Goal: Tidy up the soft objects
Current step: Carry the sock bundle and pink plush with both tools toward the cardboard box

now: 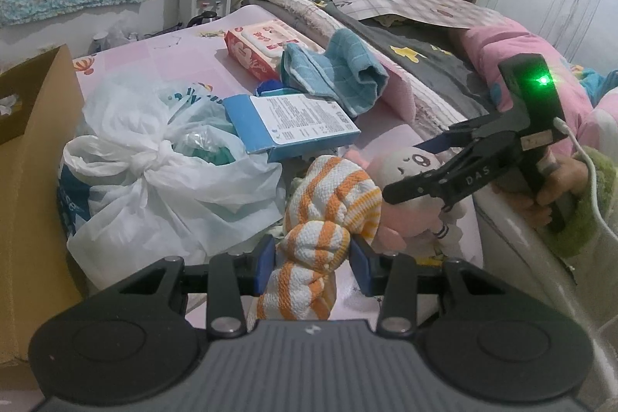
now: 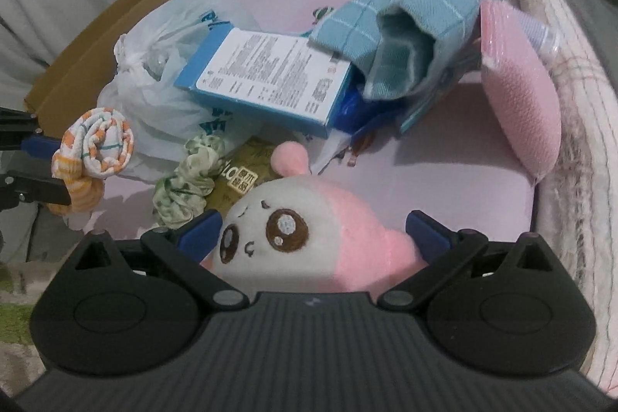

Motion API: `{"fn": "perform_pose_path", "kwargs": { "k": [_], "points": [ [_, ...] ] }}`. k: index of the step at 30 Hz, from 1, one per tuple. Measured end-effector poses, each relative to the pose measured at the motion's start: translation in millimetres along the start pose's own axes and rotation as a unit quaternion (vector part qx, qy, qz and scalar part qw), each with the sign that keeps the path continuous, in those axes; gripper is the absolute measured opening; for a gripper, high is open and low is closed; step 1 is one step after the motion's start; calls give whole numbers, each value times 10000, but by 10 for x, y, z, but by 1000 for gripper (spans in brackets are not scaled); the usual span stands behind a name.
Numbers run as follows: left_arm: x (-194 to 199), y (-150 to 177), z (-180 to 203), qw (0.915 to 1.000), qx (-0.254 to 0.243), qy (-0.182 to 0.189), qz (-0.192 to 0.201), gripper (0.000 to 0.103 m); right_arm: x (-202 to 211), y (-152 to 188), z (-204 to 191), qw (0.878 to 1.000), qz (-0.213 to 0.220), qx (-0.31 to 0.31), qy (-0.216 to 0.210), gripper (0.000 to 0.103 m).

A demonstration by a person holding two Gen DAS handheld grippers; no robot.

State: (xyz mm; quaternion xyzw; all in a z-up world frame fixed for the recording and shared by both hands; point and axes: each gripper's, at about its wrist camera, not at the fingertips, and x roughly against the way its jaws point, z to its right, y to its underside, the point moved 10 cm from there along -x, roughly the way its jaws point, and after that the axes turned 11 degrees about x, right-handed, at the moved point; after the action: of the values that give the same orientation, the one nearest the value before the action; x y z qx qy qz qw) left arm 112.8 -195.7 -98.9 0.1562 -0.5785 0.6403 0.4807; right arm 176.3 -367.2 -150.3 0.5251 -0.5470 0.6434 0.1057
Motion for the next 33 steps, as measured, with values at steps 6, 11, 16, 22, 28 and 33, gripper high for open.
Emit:
{"fn": "perform_pose_path", "kwargs": {
  "k": [6, 11, 16, 22, 28, 33],
  "points": [
    [14, -3, 16, 10000, 5, 48, 19, 43, 29, 107, 19, 9985, -98, -540, 20, 99],
    [84, -3, 16, 9999, 5, 89, 96, 43, 118, 205, 66, 9908, 189, -1329, 192, 89],
    [209, -20, 7, 9996, 23, 166, 236, 43, 312, 331, 109, 9753, 575, -2056, 568, 88],
    [453, -110, -26, 9984, 109, 268, 487, 43, 731, 349, 37, 9548, 1272, -2564, 799, 88],
    [819, -291, -154, 9952, 258, 296, 891, 43, 1156, 83, -224, 9479, 1857, -2465, 788, 88],
    [1183, -469, -390, 9908, 424, 143, 1273, 43, 1360, -390, -515, 9500, 2234, -2111, 557, 88]
  ]
}}
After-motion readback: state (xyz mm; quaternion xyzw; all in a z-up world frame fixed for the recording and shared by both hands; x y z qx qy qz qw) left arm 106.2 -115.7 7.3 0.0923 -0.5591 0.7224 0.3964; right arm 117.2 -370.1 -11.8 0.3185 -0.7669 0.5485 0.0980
